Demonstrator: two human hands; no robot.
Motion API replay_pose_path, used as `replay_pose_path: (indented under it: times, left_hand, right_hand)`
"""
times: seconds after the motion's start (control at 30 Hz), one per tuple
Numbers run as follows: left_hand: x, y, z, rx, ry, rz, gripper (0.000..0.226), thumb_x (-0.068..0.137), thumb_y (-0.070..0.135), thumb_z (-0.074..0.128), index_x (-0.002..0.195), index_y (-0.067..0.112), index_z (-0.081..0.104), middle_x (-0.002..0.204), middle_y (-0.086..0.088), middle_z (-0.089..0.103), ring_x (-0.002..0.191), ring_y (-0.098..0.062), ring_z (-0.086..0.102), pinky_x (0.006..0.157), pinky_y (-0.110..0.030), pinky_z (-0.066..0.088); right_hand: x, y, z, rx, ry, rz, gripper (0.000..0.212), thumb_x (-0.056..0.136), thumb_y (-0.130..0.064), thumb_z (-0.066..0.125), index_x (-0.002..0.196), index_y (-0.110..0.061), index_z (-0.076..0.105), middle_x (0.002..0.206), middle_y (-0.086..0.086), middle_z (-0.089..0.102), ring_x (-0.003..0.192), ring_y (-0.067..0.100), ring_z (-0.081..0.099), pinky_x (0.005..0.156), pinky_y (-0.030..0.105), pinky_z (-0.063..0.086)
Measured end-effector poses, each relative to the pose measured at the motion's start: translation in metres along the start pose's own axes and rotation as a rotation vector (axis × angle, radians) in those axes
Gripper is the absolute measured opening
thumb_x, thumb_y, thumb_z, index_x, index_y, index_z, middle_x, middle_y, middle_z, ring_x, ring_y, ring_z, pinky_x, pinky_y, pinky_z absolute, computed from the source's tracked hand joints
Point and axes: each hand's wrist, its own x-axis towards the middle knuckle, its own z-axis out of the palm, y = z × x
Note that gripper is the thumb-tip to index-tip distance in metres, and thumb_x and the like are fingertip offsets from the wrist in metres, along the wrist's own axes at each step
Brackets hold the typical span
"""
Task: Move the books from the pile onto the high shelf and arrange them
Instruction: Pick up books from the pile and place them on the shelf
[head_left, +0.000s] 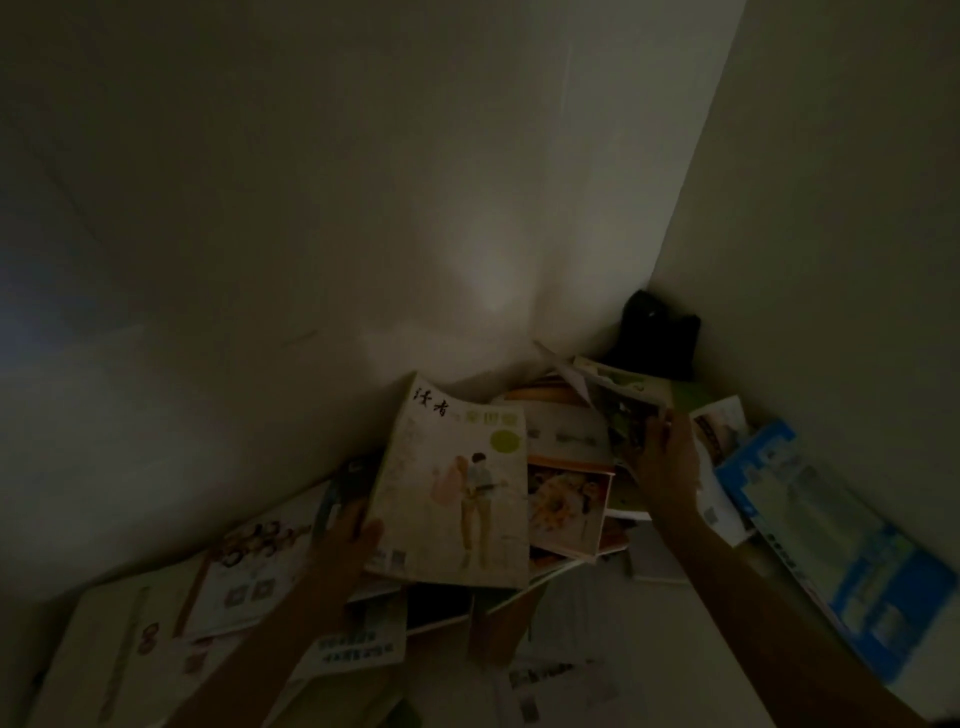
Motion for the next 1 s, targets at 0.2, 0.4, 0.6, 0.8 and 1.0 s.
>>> replay_pose_path:
  times: [0.2, 0.4, 0.6, 0.8, 1.0]
  left_hand:
    - [0.019, -0.008, -0.007, 0.051, -0.129, -0.255, 0.043, 0.082, 0.008, 0.066, 0.121, 0.009, 0.05, 0.116, -0.012, 0.06, 0.102, -0.032, 0.059, 0.088, -0.048, 0.05]
    - [0.023, 0.006, -0.008, 0.184, -0.257, -0.232, 0.025, 0.084, 0.017, 0.066, 0.106, 0.009, 0.056, 0.108, -0.009, 0.064, 0.09, -0.022, 0.064, 0.069, -0.032, 0.056]
    - [0.022, 0.019, -0.002, 0.021, -0.215, -0.299, 0.045, 0.081, 0.067, 0.042, 0.092, 0.026, 0.059, 0.097, -0.005, 0.064, 0.09, -0.026, 0.061, 0.074, -0.039, 0.052]
    - [0.025, 0.028, 0.012, 0.178, -0.231, -0.166, 0.042, 0.087, 0.058, 0.043, 0.11, 0.024, 0.053, 0.111, -0.002, 0.055, 0.09, -0.02, 0.056, 0.075, -0.034, 0.05]
    - [0.04, 0.018, 0.027, 0.439, -0.03, 0.002, 0.051, 0.089, 0.035, 0.058, 0.124, -0.001, 0.054, 0.128, -0.02, 0.055, 0.111, -0.032, 0.055, 0.087, -0.031, 0.043]
  right_hand:
    - [0.006, -0.04, -0.008, 0.36, 0.122, 0.066, 0.018, 0.1, -0.022, 0.039, 0.11, -0.013, 0.05, 0.09, -0.002, 0.055, 0.091, 0.022, 0.056, 0.075, 0.031, 0.05]
    - [0.004, -0.075, -0.042, 0.795, 0.183, 0.236, 0.022, 0.099, -0.023, 0.042, 0.109, -0.008, 0.054, 0.098, 0.002, 0.061, 0.087, 0.016, 0.061, 0.069, 0.027, 0.05]
    - [-0.047, -0.036, -0.007, 0.537, -0.056, 0.557, 0.007, 0.093, -0.004, 0.047, 0.094, 0.001, 0.052, 0.095, 0.018, 0.054, 0.091, 0.034, 0.057, 0.064, 0.025, 0.044]
    - [-0.093, -0.019, 0.02, 0.226, -0.397, 0.537, 0.023, 0.084, 0.012, 0.05, 0.1, -0.001, 0.059, 0.081, 0.011, 0.063, 0.058, 0.019, 0.064, 0.047, 0.025, 0.053]
    - [-0.115, -0.016, 0.016, 0.05, -0.625, 0.504, 0.017, 0.084, 0.008, 0.054, 0.08, -0.008, 0.058, 0.072, 0.015, 0.064, 0.046, 0.015, 0.061, 0.047, 0.027, 0.051]
